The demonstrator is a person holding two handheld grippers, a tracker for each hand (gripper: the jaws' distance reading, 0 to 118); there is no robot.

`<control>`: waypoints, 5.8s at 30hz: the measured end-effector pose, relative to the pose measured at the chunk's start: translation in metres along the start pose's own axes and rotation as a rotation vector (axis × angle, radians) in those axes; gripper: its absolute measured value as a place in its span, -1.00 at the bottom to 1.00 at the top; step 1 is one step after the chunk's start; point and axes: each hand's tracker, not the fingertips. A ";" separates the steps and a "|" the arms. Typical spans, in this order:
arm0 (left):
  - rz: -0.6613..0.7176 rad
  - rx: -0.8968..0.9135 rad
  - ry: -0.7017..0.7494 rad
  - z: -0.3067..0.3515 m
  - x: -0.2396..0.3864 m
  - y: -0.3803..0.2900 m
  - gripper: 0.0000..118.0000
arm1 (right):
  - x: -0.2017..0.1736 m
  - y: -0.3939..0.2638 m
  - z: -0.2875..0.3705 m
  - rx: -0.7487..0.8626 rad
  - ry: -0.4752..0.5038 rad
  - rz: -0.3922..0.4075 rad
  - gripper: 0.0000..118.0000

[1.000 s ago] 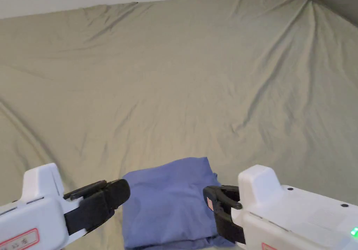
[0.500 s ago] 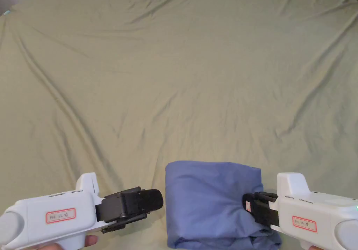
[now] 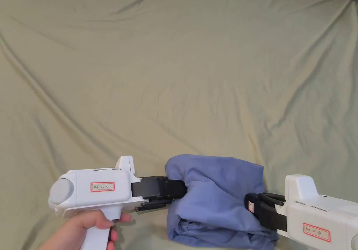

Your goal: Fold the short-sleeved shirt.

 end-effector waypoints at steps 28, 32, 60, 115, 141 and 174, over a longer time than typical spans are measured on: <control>-0.331 -0.067 0.291 0.083 0.104 0.022 -0.79 | -0.039 0.024 0.115 0.183 -0.086 0.091 -0.98; -0.331 -0.086 0.398 0.137 0.088 0.034 -0.79 | -0.059 0.026 0.117 0.177 -0.056 0.128 -0.98; -0.213 0.070 1.485 0.434 -0.057 0.141 -0.31 | -0.150 0.048 0.091 0.120 -0.003 0.314 -0.98; -0.894 1.100 0.840 0.085 0.265 -0.204 0.87 | -0.078 -0.048 0.219 0.740 -0.604 0.297 0.97; -0.883 1.102 0.871 0.081 0.233 -0.207 1.00 | -0.074 -0.048 0.200 0.742 -0.535 0.220 1.00; -0.881 1.087 0.860 0.076 0.236 -0.210 1.00 | -0.098 -0.040 0.193 0.737 -0.500 0.224 1.00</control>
